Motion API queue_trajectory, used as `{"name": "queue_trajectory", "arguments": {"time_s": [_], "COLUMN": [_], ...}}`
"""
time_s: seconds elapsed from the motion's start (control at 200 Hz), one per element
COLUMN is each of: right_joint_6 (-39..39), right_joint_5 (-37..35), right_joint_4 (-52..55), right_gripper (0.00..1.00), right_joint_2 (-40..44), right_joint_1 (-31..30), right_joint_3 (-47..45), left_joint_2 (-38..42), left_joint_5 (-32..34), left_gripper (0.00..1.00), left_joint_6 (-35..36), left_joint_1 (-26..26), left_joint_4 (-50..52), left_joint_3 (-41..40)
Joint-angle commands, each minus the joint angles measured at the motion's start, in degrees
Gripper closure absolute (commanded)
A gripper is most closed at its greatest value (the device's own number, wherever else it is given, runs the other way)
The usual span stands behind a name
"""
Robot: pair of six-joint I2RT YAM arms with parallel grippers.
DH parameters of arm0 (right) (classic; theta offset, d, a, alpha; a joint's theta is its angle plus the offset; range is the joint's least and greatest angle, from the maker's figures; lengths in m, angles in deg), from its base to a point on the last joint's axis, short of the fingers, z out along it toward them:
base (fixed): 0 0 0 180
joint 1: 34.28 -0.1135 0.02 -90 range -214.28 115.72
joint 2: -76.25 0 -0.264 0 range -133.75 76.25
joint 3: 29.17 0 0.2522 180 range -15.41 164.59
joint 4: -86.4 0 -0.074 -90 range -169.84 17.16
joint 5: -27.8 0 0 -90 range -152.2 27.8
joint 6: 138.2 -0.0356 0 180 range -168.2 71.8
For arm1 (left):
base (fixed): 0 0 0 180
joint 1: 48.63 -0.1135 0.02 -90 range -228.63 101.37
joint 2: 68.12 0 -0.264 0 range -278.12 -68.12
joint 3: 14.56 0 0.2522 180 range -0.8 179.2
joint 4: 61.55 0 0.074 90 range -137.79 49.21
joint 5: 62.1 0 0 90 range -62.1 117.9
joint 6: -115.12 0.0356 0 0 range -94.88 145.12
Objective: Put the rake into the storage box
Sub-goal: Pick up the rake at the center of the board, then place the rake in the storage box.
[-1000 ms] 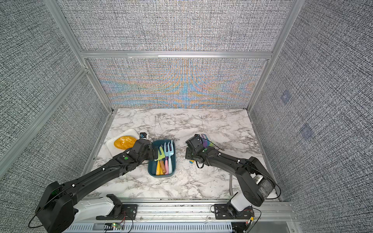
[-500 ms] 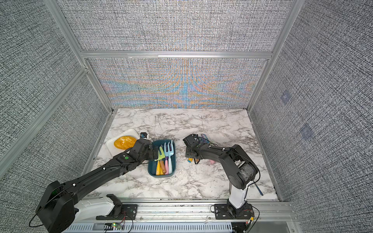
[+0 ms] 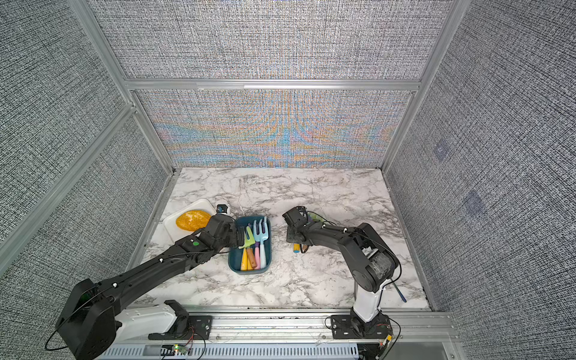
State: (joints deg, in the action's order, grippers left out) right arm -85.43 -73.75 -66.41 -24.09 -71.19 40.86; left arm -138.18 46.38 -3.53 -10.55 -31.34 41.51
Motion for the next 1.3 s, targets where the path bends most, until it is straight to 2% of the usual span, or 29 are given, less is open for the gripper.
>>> {"name": "queue_trajectory", "arguments": {"time_s": [0.0, 0.09, 0.255, 0.405, 0.52, 0.706, 0.861, 1.041, 1.141, 1.296], "right_joint_6": [0.97, 1.37, 1.98, 1.49, -1.83, -4.94, -5.41, -2.37, -0.72, 0.34], "right_joint_5": [1.85, 4.90, 14.94, 29.03, 41.43, 46.25, 45.75, 37.69, 34.65, 25.41], "right_joint_4": [0.28, -1.86, -6.82, -14.98, -24.67, -29.72, -30.21, -23.66, -21.37, -15.22], "right_gripper": [1.00, 1.00, 1.00, 1.00, 1.00, 1.00, 1.00, 1.00, 1.00, 1.00], "right_joint_2": [4.71, 10.11, 19.49, 24.77, 26.32, 27.22, 30.37, 34.45, 34.21, 29.74], "right_joint_1": [-0.03, 0.14, 2.54, 6.08, 7.68, 7.81, 7.73, 6.45, 3.94, -2.88], "right_joint_3": [-1.70, -4.45, -8.99, -14.66, -18.71, -20.85, -21.38, -20.36, -19.45, -14.89], "left_joint_2": [0.11, 0.60, 1.69, 2.74, 3.61, 4.40, 4.67, 5.36, 5.64, 6.23], "left_joint_5": [0.59, 0.77, 0.90, 0.86, 0.84, 0.52, 0.42, 0.66, 0.86, 1.53], "left_gripper": [0.01, 0.01, 0.01, 0.01, 0.01, 0.01, 0.01, 0.01, 0.01, 0.01], "left_joint_6": [0.52, 0.52, 0.52, 0.43, 0.43, 0.34, 0.25, 0.21, 0.17, 0.10], "left_joint_1": [-0.03, -0.05, -0.03, -0.03, -0.07, -0.03, -0.03, -0.03, -0.03, -0.03], "left_joint_4": [-0.80, -0.91, -1.15, -1.31, -1.57, -1.59, -1.68, -1.75, -1.79, -1.68], "left_joint_3": [0.33, 0.15, -0.29, -0.72, -1.19, -1.50, -1.68, -1.95, -2.03, -2.27]}}
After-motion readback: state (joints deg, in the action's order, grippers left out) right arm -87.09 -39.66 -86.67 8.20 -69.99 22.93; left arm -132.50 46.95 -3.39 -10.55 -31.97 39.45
